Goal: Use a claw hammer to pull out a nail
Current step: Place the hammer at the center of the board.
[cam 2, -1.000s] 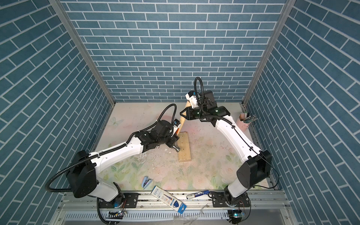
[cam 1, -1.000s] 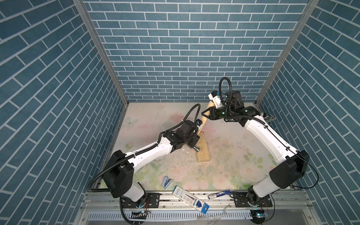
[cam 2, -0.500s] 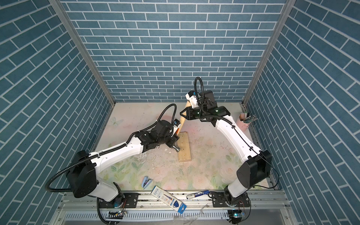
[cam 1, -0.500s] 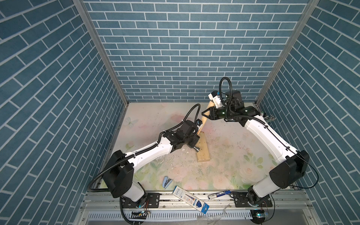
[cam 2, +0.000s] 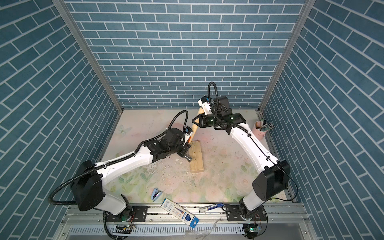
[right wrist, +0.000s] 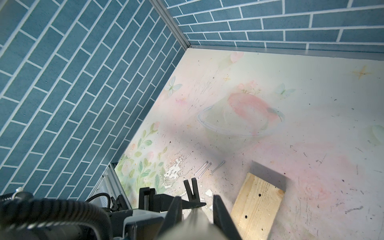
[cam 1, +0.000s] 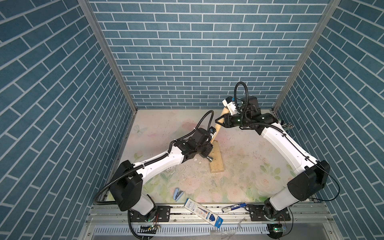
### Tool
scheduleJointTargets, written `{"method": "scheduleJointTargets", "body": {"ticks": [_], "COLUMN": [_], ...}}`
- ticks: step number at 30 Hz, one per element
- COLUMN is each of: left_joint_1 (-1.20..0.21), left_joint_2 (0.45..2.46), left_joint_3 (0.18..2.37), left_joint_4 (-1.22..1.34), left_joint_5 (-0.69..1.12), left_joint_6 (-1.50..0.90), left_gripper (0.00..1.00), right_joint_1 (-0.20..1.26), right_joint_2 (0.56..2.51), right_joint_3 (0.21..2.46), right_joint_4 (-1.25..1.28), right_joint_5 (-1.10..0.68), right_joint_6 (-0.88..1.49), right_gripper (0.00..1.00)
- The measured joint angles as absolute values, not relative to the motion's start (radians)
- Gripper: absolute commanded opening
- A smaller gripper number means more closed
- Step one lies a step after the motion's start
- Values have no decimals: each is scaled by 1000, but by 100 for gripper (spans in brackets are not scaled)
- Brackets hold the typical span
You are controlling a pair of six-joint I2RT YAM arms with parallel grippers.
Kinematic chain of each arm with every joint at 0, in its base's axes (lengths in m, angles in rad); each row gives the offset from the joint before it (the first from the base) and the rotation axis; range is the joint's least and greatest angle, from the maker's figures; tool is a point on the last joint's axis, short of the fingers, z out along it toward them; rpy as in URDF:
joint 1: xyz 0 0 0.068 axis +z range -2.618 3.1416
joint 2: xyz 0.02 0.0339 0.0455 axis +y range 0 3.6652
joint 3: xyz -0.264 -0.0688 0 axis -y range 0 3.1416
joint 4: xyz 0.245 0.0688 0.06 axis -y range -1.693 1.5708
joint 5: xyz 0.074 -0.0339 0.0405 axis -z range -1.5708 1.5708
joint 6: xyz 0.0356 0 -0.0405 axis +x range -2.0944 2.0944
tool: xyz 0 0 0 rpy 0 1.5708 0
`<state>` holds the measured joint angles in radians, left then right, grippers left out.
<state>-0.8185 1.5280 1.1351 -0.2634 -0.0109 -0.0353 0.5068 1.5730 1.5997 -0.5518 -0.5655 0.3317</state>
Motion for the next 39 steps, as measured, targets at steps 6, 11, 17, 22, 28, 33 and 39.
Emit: {"method": "scheduleJointTargets", "body": {"ticks": [6,11,17,22,28,33,39], "left_joint_1": [-818,-818,-818,-818,-817,-816,-811], "left_joint_2": [1528,1528,1528,1526,1519,1516,1505], "left_joint_3": [1135,1135,1135,1135,1134,1130,1112], "left_joint_4": [-262,-261,-261,-263,-273,-272,-272], "left_joint_5": [-9,-7,-6,-6,-6,-5,-2], "left_joint_6": [-39,-38,-41,-41,-46,-49,-54], "left_gripper": [16,1,0,0,0,0,0], "right_joint_1": [506,505,504,504,504,503,503], "right_joint_2": [1573,1573,1573,1574,1579,1579,1579], "right_joint_3": [1600,1600,1600,1600,1600,1600,1617], "right_joint_4": [-551,-551,-551,-551,-546,-538,-537], "right_joint_5": [-567,-572,-574,-577,-596,-624,-645], "right_joint_6": [331,326,324,324,339,373,392], "right_gripper": [0,0,5,16,33,43,55]}}
